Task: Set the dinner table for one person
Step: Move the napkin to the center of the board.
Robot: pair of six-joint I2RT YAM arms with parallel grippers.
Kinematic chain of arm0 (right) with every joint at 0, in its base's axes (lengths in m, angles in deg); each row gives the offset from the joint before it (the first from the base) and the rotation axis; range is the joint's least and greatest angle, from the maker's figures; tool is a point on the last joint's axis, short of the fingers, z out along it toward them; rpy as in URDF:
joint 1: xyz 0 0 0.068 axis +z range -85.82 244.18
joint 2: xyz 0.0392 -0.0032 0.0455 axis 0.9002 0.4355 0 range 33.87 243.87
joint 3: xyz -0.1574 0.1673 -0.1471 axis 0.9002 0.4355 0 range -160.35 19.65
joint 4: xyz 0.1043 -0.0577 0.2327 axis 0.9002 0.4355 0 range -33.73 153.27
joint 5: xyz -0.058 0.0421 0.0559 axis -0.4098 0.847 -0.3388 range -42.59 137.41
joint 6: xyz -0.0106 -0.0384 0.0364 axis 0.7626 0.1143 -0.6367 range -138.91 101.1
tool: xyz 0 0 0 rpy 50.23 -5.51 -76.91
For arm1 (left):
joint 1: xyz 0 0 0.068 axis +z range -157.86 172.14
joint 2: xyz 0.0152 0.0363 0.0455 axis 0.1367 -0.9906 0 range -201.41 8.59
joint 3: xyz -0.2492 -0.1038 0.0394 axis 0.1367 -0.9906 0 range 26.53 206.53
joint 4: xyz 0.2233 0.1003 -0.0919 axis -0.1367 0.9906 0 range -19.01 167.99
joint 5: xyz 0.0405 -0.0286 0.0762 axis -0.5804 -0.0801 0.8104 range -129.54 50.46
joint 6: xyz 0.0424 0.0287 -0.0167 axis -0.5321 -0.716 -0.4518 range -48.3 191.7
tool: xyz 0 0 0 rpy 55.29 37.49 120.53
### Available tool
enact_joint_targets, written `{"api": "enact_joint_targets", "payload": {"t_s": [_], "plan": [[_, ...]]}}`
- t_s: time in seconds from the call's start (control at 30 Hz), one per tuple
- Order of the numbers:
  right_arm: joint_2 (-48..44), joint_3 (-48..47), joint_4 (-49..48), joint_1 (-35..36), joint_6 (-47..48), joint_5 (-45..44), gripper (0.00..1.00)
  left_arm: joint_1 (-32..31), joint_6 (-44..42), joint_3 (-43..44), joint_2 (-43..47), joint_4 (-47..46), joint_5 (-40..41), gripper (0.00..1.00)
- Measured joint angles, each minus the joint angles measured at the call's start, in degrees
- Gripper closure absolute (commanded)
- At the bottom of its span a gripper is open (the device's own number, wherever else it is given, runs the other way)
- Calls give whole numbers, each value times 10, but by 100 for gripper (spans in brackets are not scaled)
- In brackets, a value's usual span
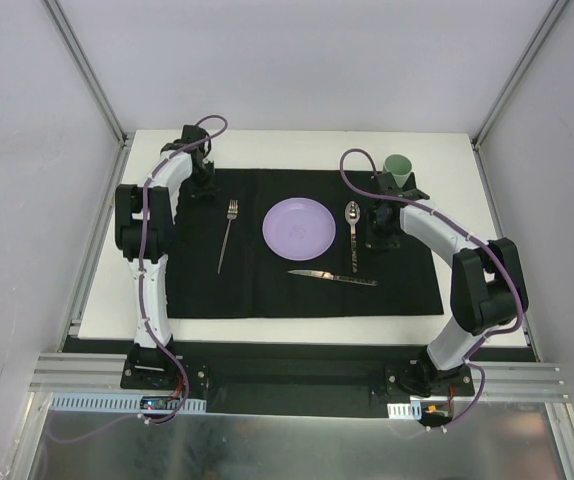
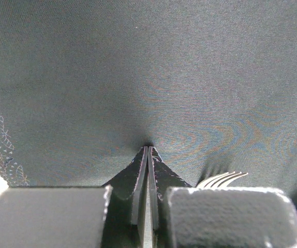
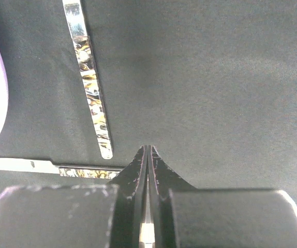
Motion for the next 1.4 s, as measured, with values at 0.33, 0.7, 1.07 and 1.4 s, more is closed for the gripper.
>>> {"api": "enact_joint_targets", "payload": {"t_s": [0.33, 0.7, 1.07, 1.4], "plan": [[-1, 0, 5, 0, 0, 0, 99, -8, 0, 7, 2, 9, -4, 54], [-1, 0, 5, 9, 0, 0, 94, -28, 5, -37, 188, 18, 4, 47], [-47, 12, 2, 23, 3, 9, 64, -178, 23, -218, 296, -14, 129, 44], [-176, 51, 5, 27, 7, 16, 60, -186, 54, -285, 280, -20, 192, 49]]}}
